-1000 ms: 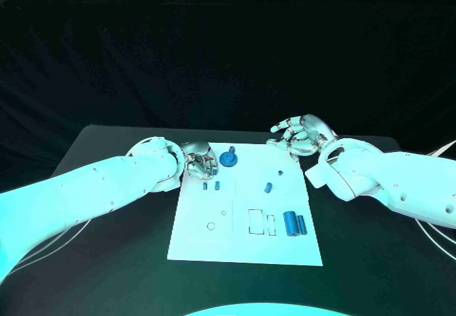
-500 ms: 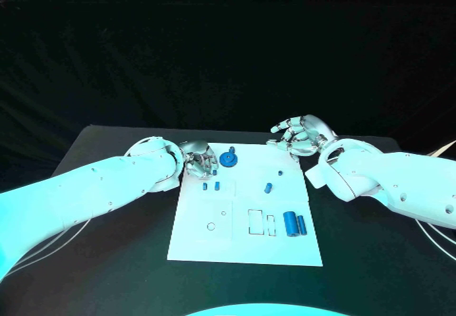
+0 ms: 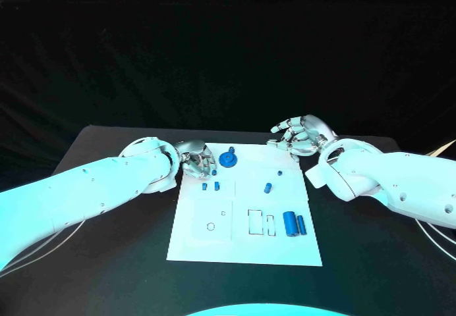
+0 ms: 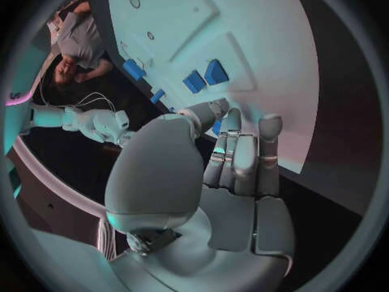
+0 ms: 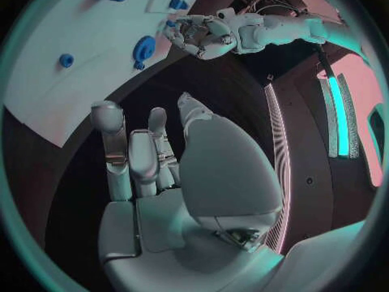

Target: Assemble the parts on the task board

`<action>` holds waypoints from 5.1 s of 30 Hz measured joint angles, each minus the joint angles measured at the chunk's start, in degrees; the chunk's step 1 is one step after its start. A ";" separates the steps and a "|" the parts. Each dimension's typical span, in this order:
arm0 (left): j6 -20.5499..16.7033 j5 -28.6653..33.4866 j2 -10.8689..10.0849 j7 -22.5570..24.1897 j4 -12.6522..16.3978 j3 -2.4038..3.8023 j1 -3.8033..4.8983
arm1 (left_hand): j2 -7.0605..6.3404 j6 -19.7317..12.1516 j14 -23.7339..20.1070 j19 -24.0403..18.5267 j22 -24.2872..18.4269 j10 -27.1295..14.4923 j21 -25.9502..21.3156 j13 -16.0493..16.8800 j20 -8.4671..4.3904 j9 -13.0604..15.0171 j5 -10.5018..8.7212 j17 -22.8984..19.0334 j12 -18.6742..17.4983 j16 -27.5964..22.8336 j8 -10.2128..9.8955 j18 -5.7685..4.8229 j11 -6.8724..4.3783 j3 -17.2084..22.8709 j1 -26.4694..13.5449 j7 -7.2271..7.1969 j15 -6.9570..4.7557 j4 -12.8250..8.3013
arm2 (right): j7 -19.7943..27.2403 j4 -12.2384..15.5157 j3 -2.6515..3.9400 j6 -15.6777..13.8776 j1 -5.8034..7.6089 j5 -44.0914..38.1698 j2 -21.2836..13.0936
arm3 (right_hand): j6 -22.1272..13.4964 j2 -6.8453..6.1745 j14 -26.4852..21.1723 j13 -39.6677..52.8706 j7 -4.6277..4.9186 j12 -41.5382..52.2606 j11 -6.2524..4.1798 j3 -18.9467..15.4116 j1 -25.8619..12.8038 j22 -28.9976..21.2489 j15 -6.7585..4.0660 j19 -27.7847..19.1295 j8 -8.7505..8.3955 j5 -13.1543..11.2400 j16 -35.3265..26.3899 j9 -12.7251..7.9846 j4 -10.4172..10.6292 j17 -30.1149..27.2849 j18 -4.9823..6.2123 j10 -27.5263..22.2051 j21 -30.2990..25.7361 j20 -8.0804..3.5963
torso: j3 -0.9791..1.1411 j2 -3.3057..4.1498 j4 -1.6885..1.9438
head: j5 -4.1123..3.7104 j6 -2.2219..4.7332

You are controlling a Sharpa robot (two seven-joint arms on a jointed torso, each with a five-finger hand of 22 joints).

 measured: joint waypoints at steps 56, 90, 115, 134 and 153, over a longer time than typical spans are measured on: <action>-2.62 3.33 -0.05 4.50 -0.11 0.22 -0.03 | 1.70 8.94 5.17 4.25 5.56 -0.19 2.78 10.97 -2.16 1.15 0.00 10.45 19.42 3.33 5.76 -2.20 -1.66 -1.49 0.03 -2.34 -2.06 1.49 | 0.12 -0.43 0.00 0.00 -0.15 -0.02 0.00 | 0.00 0.00 0.00 -0.18 0.00 0.00 -0.10 0.00 0.00 -0.04 0.00 0.01 0.00 0.00 -0.65 0.00 0.00 0.00 0.00 -0.11 0.00 0.00 | 0.01 0.03 0.02 | 0.09 0.01; -1.00 2.60 0.33 3.28 -0.92 0.26 0.03 | 2.61 9.13 5.36 4.36 5.87 0.45 2.79 14.16 -2.25 1.49 0.00 11.16 21.59 3.34 5.77 -2.20 -2.26 -0.70 -0.27 -2.55 -2.25 2.27 | 0.15 -0.40 0.00 -0.02 -0.15 -0.01 0.02 | 0.00 0.00 0.00 -0.41 0.00 0.00 -0.10 0.00 0.00 -0.05 0.00 0.01 0.87 0.00 -0.65 -0.04 0.00 0.01 0.00 -0.11 0.00 0.00 | 0.01 0.02 0.02 | -0.03 -0.24; -2.05 3.57 0.25 3.87 -0.99 0.18 -0.06 | 2.61 8.68 5.36 4.36 5.89 0.45 2.79 14.16 -2.26 1.62 0.00 11.17 21.75 3.34 5.77 -2.21 -2.26 -0.70 -0.28 -2.13 -2.25 2.27 | 0.15 -0.46 0.00 -0.06 -0.16 -0.02 0.03 | 0.00 0.00 0.00 -0.68 0.00 0.00 -0.13 0.00 0.00 -0.13 0.00 0.01 0.87 0.00 -0.65 -0.04 0.00 0.01 0.00 -0.14 0.00 0.00 | -0.01 -0.04 0.03 | -0.02 -0.20; -2.92 7.15 -0.98 5.07 0.19 0.21 -0.09 | 0.95 3.84 6.13 4.35 5.88 -0.32 2.78 13.94 -2.24 1.35 0.00 11.54 21.74 3.34 3.65 -2.21 -1.52 -0.70 -1.92 -1.27 -1.44 2.28 | 0.12 -0.65 0.00 0.07 -0.17 -0.02 0.04 | 0.00 0.00 0.00 -0.74 0.00 0.00 -0.14 0.01 0.00 -0.22 0.00 0.01 0.88 0.00 -0.66 -0.05 0.00 0.01 0.00 -0.15 -0.83 0.00 | 0.01 0.01 -0.01 | -0.01 -0.09; -6.48 44.69 -10.43 15.04 6.87 2.29 0.03 | 2.90 0.31 -20.07 -8.80 -11.50 -7.15 -13.98 -1.28 1.03 -0.01 0.00 -28.87 1.92 -15.92 1.77 -0.35 2.05 -0.62 0.04 1.15 1.45 4.21 | -3.91 -3.61 0.00 13.50 -0.17 -23.50 -0.97 | 4.65 -2.88 2.08 -24.82 -0.87 -30.50 0.10 17.70 2.87 8.57 -0.21 4.16 1.53 0.00 3.90 -2.42 -5.83 5.33 -1.44 2.45 12.56 -0.81 | -0.03 -0.14 0.03 | -0.96 0.54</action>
